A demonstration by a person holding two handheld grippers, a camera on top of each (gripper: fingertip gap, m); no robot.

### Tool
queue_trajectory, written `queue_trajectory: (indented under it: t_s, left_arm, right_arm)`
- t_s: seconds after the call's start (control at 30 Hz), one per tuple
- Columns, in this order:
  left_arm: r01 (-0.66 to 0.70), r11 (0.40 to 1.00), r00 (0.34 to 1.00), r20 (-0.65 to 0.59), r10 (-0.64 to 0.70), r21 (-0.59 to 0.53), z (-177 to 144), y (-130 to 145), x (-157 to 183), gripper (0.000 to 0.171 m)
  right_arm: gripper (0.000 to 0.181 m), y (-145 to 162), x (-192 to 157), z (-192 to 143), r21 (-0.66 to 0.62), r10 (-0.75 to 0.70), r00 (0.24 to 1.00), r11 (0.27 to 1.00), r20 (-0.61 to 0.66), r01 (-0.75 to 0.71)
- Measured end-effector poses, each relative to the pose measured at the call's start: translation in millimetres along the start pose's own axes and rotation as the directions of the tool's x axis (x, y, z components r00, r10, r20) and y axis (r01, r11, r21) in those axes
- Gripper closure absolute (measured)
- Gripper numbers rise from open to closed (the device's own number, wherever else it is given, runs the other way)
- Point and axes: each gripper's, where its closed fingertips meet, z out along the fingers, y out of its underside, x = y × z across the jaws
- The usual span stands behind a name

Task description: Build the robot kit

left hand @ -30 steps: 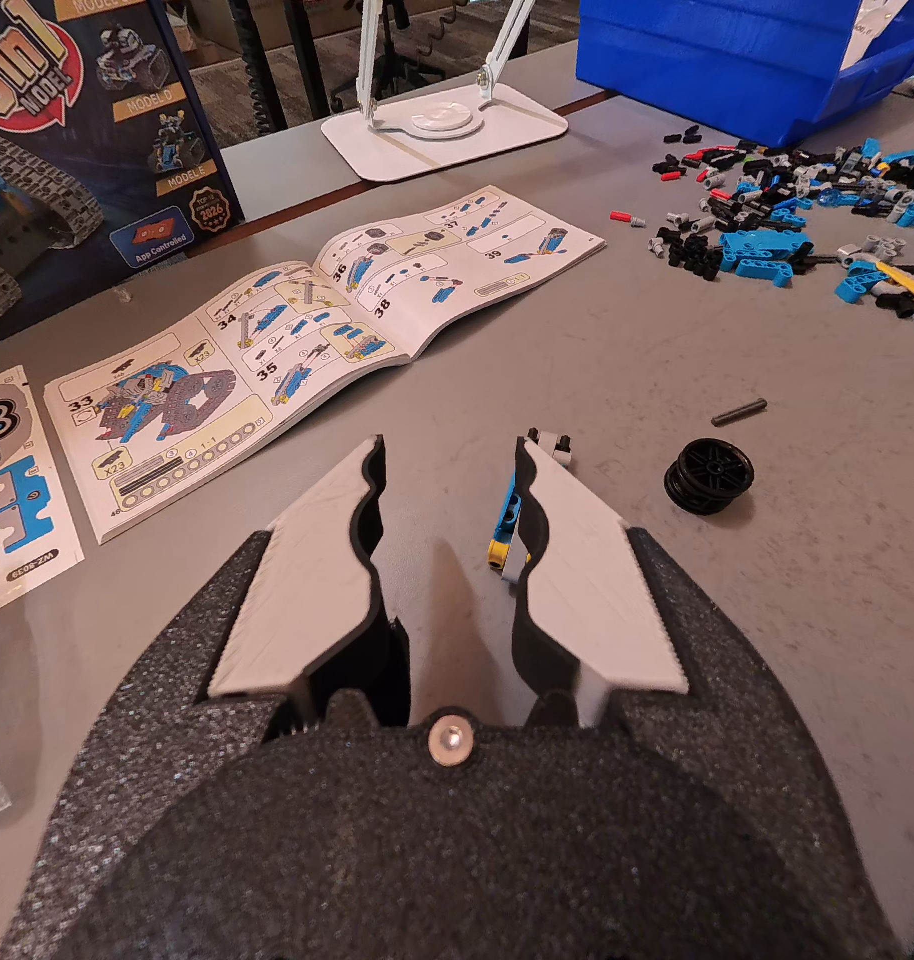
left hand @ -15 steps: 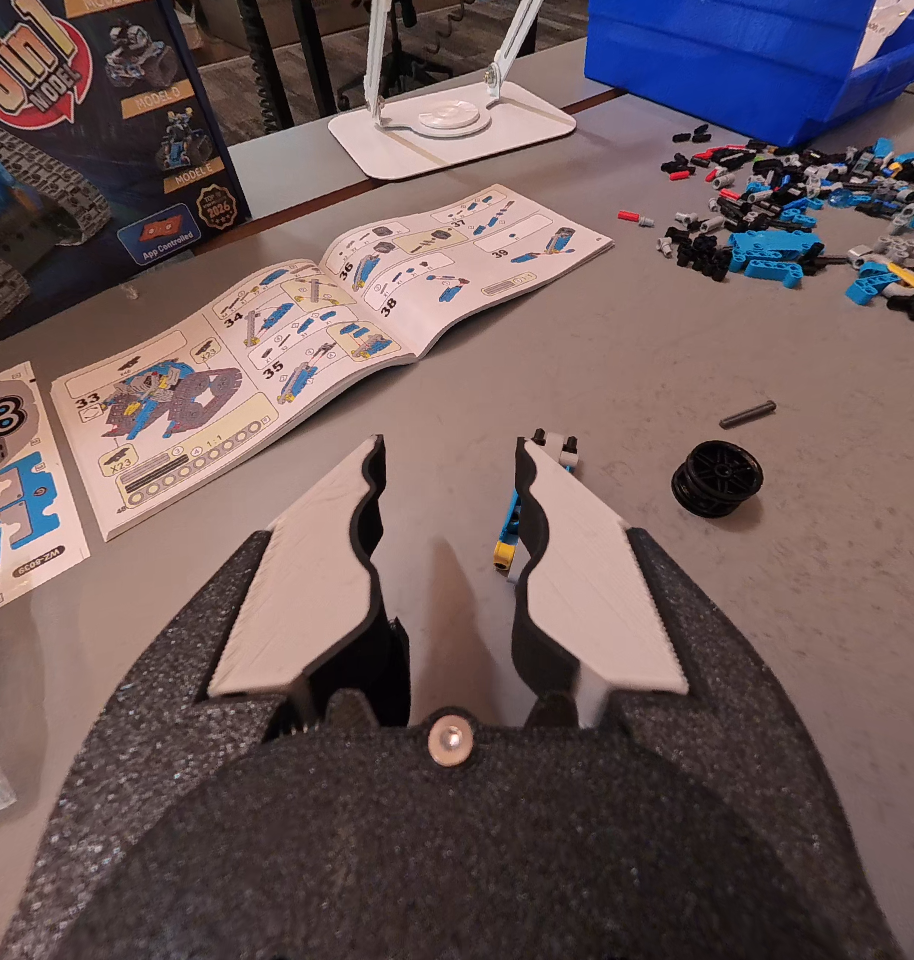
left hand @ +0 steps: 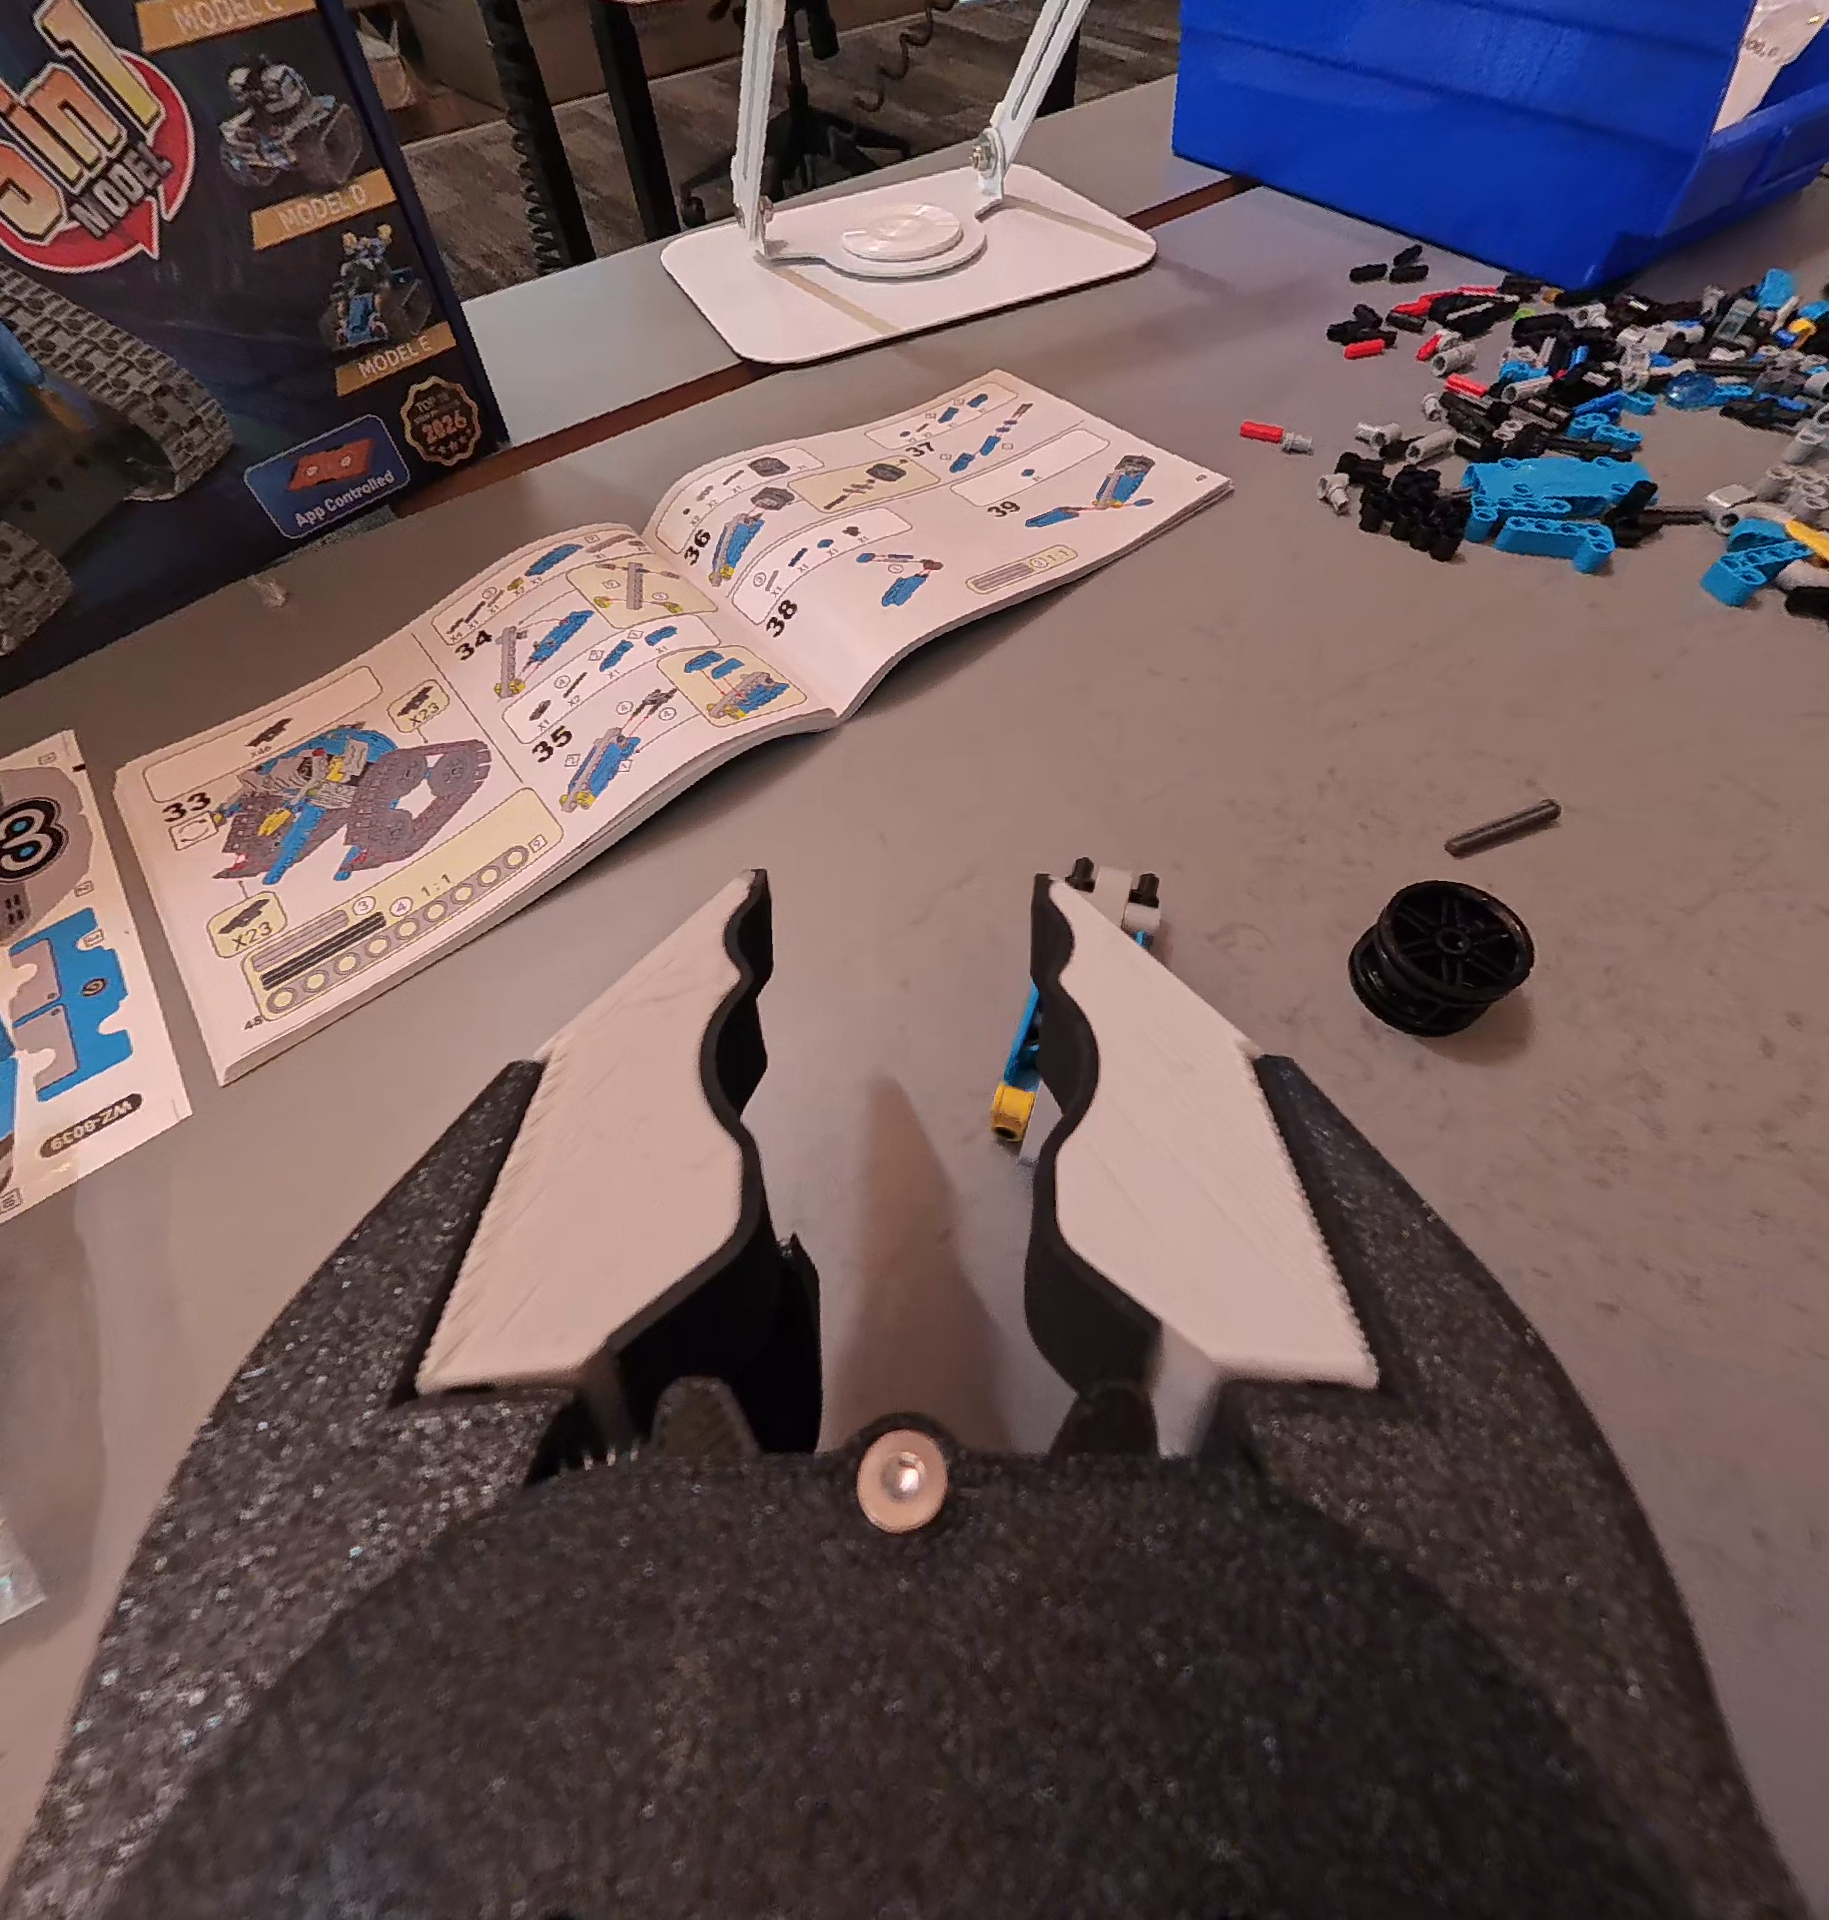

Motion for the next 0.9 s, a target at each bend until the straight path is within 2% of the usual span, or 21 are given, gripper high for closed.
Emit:
queue_trajectory:
  t_s: [0.1, 0.23, 0.47, 0.6, 0.67, 0.73, 0.83, 0.9]
  left_arm:
    - [0.005, 1.0, 1.0, 0.005, -0.005, 0.004, -0.5, -0.4, -1.5, 0.121]
    - [0.002, 1.0, 1.0, 0.004, -0.002, 0.001, 0.0, -0.2, -1.0, 0.121]
    - [0.008, 1.0, 1.0, -0.003, -0.008, 0.003, -0.1, -0.4, -0.7, 0.121]
    - [0.006, 1.0, 1.0, -0.006, -0.006, 0.007, -0.8, -1.0, 0.3, 0.121]
    - [0.006, 1.0, 1.0, -0.006, -0.006, 0.005, -0.4, -0.7, 0.2, 0.121]
    - [0.01, 1.0, 1.0, -0.007, -0.01, 0.004, 0.1, -0.6, -0.2, 0.121]
    - [0.016, 1.0, 1.0, -0.01, -0.016, 0.009, -0.6, -1.5, -0.4, 0.121]
    - [0.022, 1.0, 1.0, -0.016, -0.021, 0.012, -1.2, -2.0, 0.4, 0.121]
  right_arm:
    - [0.168, 6.6, 3.0, 10.3, -0.102, -0.052, 0.999, 0.993, 0.015, 0.053]
    - [0.169, 13.0, 7.5, 17.6, -0.143, -0.037, 0.999, 0.989, 0.035, 0.042]
    - [0.174, 14.5, 5.8, 18.7, -0.133, 0.034, 0.995, 0.991, 0.097, -0.021]
    - [0.174, 3.9, 2.1, 7.0, -0.114, -0.011, 0.999, 0.993, 0.05, 0.016]
    - [0.174, -21.4, -18.0, -11.4, -0.043, -0.043, 0.998, 0.998, 0.043, 0.045]
    - [0.174, -55.3, -55.8, -29.0, 0.063, -0.141, 0.989, 0.988, 0.041, 0.138]
    - [0.174, -88.7, -147.1, -29.3, 0.188, -0.282, 0.936, 0.951, 0.21, 0.244]
    - [0.174, -87.4, -196.6, -10.5, 0.167, -0.335, 0.884, 0.941, 0.325, 0.296]
